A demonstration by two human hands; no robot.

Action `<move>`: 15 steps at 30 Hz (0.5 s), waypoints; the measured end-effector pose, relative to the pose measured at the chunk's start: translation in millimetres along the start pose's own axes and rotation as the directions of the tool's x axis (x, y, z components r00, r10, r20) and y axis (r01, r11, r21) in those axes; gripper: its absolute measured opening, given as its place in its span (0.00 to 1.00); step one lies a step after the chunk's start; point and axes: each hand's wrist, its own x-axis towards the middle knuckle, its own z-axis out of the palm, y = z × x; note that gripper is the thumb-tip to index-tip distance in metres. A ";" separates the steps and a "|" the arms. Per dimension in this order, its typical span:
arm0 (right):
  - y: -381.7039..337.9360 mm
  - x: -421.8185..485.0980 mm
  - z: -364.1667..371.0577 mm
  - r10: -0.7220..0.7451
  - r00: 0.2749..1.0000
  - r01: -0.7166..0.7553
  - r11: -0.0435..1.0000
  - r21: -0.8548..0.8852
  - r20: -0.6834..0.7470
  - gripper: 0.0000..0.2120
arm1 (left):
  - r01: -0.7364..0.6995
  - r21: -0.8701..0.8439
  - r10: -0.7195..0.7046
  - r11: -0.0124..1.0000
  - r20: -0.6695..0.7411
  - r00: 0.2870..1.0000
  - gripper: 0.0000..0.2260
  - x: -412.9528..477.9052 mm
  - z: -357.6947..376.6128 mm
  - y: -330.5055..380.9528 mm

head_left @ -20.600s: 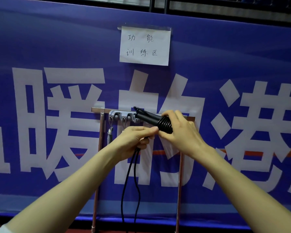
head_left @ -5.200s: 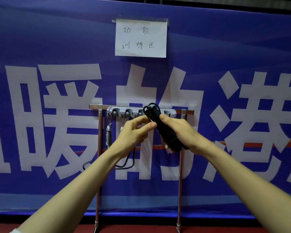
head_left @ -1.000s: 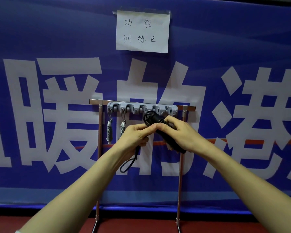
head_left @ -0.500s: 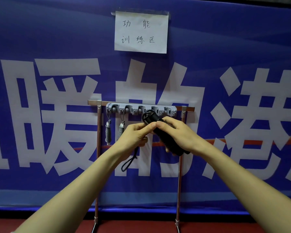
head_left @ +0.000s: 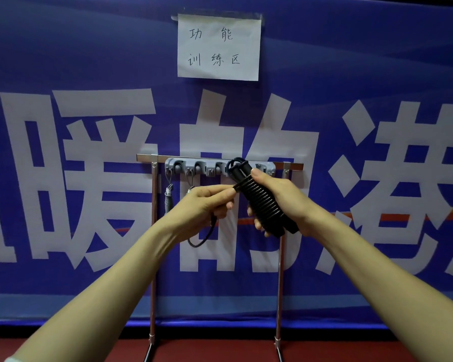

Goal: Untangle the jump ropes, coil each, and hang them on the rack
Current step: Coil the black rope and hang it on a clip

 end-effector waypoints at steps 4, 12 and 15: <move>2.3 -1.0 -6.2 0.002 1.000 -0.002 1.000 -0.004 0.002 0.32 | 0.013 -0.097 -0.017 0.995 -0.041 0.999 0.07 -4.6 -5.3 -2.7; 5.5 -13.2 -6.8 0.042 0.951 -0.050 0.999 0.018 0.306 0.30 | -0.165 0.255 0.158 0.953 0.050 0.986 0.06 -6.5 -12.8 -4.8; 6.4 -14.7 -11.4 0.144 0.878 -0.143 0.989 -0.037 0.456 0.30 | -0.251 0.373 0.184 0.893 0.207 0.961 0.11 -3.2 -17.1 3.6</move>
